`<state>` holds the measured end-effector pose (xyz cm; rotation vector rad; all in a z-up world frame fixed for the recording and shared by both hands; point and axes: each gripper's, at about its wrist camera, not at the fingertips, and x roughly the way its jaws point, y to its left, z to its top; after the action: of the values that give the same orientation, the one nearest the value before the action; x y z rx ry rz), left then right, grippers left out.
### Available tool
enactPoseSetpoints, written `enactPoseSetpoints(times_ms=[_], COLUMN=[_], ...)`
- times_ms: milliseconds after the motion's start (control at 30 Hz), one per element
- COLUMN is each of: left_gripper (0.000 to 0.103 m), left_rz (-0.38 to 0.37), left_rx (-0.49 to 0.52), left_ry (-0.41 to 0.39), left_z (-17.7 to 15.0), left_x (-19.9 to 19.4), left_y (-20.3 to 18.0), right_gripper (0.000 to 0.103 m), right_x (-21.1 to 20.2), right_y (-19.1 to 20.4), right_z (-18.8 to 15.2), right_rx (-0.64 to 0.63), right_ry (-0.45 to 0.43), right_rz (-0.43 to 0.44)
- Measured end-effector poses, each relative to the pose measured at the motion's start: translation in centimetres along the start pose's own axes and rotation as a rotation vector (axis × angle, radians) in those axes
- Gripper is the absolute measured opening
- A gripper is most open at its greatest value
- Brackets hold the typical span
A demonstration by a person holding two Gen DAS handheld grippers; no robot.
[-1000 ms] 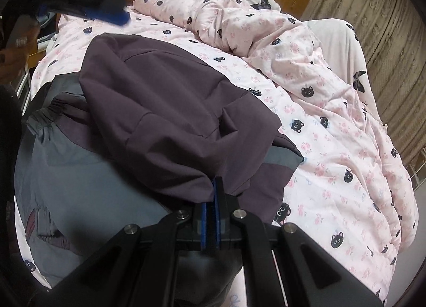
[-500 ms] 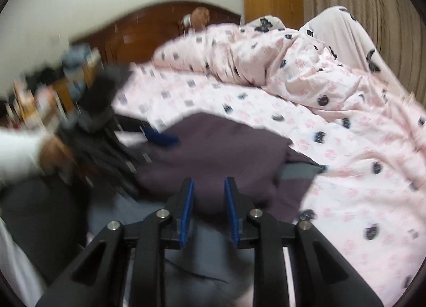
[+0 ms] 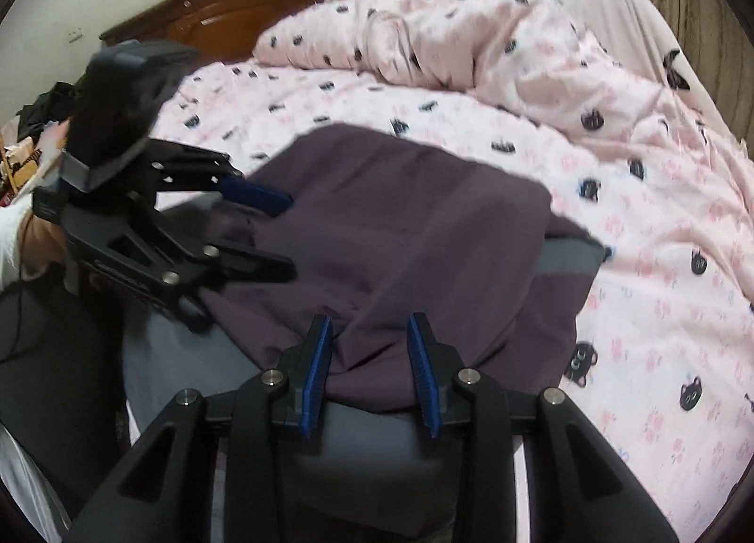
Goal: Fold clothes
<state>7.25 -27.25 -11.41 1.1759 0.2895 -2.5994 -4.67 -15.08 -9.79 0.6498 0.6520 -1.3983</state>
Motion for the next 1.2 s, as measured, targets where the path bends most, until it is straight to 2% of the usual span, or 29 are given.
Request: enactPoseSetpoints(times_ms=[267, 467, 667, 800, 900, 967, 1000, 1067, 1133, 1200], left_gripper=[0.059, 0.059, 0.059, 0.059, 0.059, 0.059, 0.059, 0.059, 0.059, 0.062], left_rz=[0.000, 0.019, 0.014, -0.022, -0.071, -0.109, -0.116, -0.120, -0.116, -0.117], left_rx=[0.028, 0.063, 0.048, 0.019, -0.020, -0.054, -0.067, -0.090, -0.120, -0.142], left_ry=[-0.006, -0.019, -0.027, -0.034, -0.062, -0.081, -0.091, -0.111, -0.136, -0.148], left_z=[-0.5, -0.8, -1.2, -1.7, -2.2, -2.5, -2.7, -3.1, -3.7, -4.5], left_x=[0.3, 0.3, -0.4, -1.6, -3.2, -4.3, -4.9, -5.9, -6.9, -7.6], left_y=[-0.1, -0.4, -0.2, 0.1, 0.6, 1.0, 1.1, 1.3, 1.3, 1.2], right_gripper=[0.038, 0.038, 0.039, 0.039, 0.039, 0.045, 0.052, 0.061, 0.077, 0.083], right_x=[1.7, 2.1, 1.9, 1.5, 0.9, 0.0, -0.5, -1.7, -2.9, -4.3], right_y=[-0.6, -0.6, -0.7, -0.8, -1.5, -1.9, -2.0, -1.8, -1.6, -1.4], right_z=[-1.0, -1.5, -1.8, -2.0, -2.0, -2.0, -2.0, -2.0, -2.0, -2.4], right_rx=[0.003, 0.015, 0.037, 0.059, 0.096, 0.122, 0.134, 0.146, 0.159, 0.189], right_ry=[0.042, 0.037, 0.012, -0.009, -0.027, -0.045, -0.056, -0.076, -0.096, -0.130], right_rz=[-0.005, -0.012, -0.017, -0.009, 0.030, 0.044, 0.045, 0.035, 0.024, 0.021])
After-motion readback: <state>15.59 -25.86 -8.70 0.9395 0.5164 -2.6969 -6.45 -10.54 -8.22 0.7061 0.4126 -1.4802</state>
